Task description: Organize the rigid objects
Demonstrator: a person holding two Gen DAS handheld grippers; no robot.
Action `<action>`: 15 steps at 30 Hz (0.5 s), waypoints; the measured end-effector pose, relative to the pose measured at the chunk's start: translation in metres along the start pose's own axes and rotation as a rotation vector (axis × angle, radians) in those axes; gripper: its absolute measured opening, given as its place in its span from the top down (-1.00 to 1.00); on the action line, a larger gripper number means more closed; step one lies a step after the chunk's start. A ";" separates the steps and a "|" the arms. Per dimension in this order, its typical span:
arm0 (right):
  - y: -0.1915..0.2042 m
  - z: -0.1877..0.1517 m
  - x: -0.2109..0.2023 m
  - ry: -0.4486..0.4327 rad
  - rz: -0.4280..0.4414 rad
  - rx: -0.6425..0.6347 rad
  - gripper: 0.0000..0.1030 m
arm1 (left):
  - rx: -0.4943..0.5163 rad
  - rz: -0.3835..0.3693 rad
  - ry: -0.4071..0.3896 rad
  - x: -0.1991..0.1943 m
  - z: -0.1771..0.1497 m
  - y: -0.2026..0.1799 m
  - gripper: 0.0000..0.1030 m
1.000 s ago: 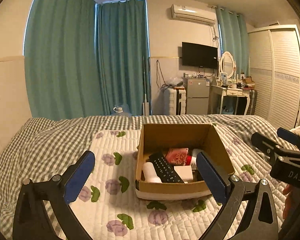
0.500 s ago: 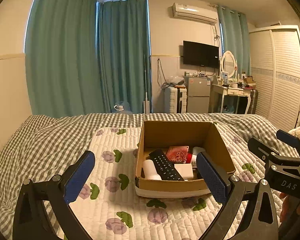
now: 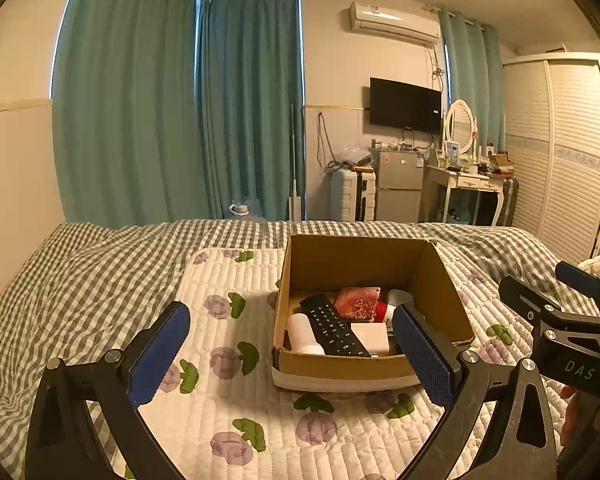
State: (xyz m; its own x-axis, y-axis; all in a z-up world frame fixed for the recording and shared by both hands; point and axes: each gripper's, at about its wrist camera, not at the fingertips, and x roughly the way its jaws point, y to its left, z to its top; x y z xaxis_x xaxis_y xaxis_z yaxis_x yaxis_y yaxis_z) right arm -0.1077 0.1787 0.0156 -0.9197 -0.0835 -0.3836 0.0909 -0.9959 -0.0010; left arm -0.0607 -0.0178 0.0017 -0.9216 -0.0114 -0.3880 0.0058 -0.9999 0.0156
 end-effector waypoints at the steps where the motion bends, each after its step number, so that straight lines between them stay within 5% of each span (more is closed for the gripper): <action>1: 0.000 0.000 0.000 0.001 0.001 0.002 -1.00 | -0.002 0.000 0.001 0.000 0.000 0.000 -1.00; 15: 0.003 -0.002 0.005 0.014 -0.003 0.002 -1.00 | -0.010 0.001 0.026 0.003 -0.001 -0.001 -1.00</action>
State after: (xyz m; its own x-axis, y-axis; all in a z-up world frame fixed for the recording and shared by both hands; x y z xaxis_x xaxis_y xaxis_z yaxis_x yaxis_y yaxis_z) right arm -0.1114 0.1755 0.0120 -0.9143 -0.0804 -0.3969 0.0878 -0.9961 -0.0005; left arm -0.0630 -0.0171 -0.0007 -0.9110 -0.0121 -0.4122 0.0105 -0.9999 0.0063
